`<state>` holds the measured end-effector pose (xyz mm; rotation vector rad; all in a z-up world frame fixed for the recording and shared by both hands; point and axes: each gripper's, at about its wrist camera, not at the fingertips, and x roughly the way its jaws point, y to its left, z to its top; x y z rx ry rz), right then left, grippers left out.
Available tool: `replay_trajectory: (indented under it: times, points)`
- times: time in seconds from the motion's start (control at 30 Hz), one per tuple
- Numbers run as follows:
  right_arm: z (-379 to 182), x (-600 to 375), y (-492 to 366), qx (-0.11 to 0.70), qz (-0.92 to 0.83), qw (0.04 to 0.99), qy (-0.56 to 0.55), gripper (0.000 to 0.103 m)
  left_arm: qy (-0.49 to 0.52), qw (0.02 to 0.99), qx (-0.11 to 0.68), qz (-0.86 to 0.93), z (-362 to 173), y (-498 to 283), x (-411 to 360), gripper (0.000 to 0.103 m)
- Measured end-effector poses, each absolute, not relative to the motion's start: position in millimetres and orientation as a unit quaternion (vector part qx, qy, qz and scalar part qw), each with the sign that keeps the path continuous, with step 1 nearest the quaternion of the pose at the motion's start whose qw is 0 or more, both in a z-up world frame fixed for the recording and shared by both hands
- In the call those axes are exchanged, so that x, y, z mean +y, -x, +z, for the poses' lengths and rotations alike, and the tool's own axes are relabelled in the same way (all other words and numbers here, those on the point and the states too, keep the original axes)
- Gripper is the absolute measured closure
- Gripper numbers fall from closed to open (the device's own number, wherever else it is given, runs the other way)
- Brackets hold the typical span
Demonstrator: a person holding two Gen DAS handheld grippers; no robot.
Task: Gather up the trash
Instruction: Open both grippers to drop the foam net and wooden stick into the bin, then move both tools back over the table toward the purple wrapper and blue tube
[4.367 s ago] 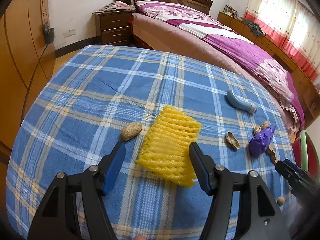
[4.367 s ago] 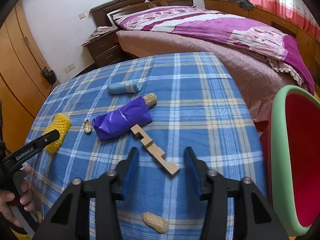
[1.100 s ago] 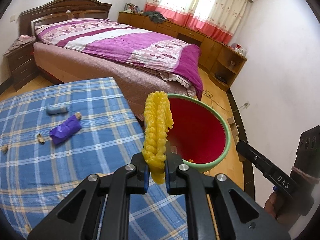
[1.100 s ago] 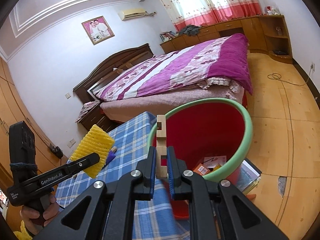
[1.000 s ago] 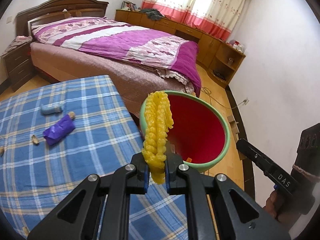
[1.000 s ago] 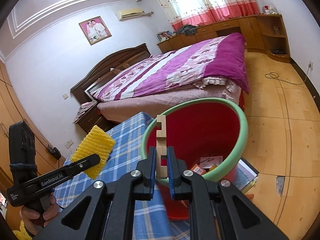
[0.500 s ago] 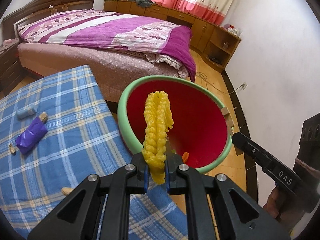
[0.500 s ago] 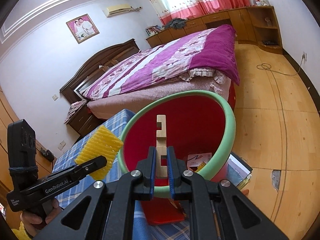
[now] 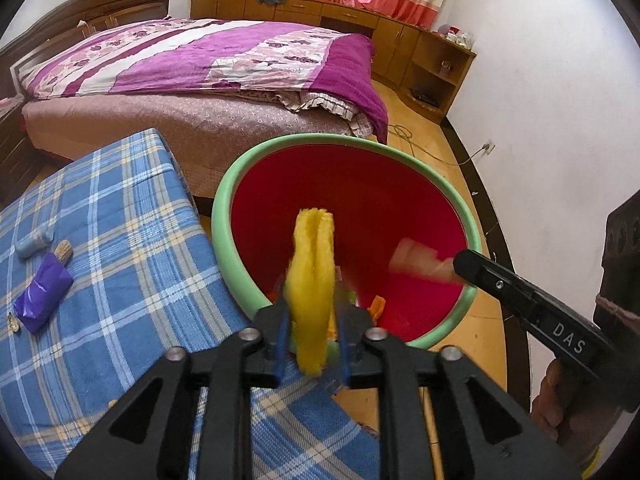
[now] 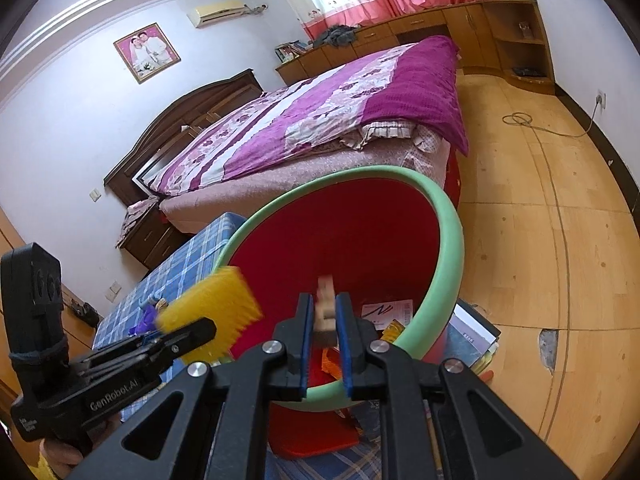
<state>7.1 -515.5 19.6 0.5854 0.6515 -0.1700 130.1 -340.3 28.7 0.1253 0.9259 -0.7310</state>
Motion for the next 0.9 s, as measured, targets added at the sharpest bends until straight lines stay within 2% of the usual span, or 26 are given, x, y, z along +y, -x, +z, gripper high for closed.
replay_trajectory:
  times: [0.03,0.07,0.47,0.73,0.9]
  points:
    - [19.4,-515.9,-7.3,0.315,-0.083,0.902,-0.284,0.088,-0.059,0.830,0.436,-0.344,28.8,-130.4,-340.5,0.072]
    - [19.8,-516.0,-7.6,0.315,-0.084,0.902,-0.284,0.088,-0.058,0.831,0.435,-0.343,28.7,-130.3,-339.9,0.072]
    - [33.6,-506.2,-4.8,0.303,-0.083,0.910,-0.272,0.078,-0.039,0.838,0.437,-0.324,35.1,-133.9,-319.2,0.071]
    - [43.3,-486.2,-11.5,0.302,-0.067,0.914,-0.261,0.056,-0.026,0.852,0.431,-0.296,41.3,-139.0,-286.9,0.071]
    - [47.3,-470.7,-22.0,0.306,-0.057,0.916,-0.254,0.051,-0.013,0.862,0.426,-0.273,44.9,-145.3,-261.0,0.071]
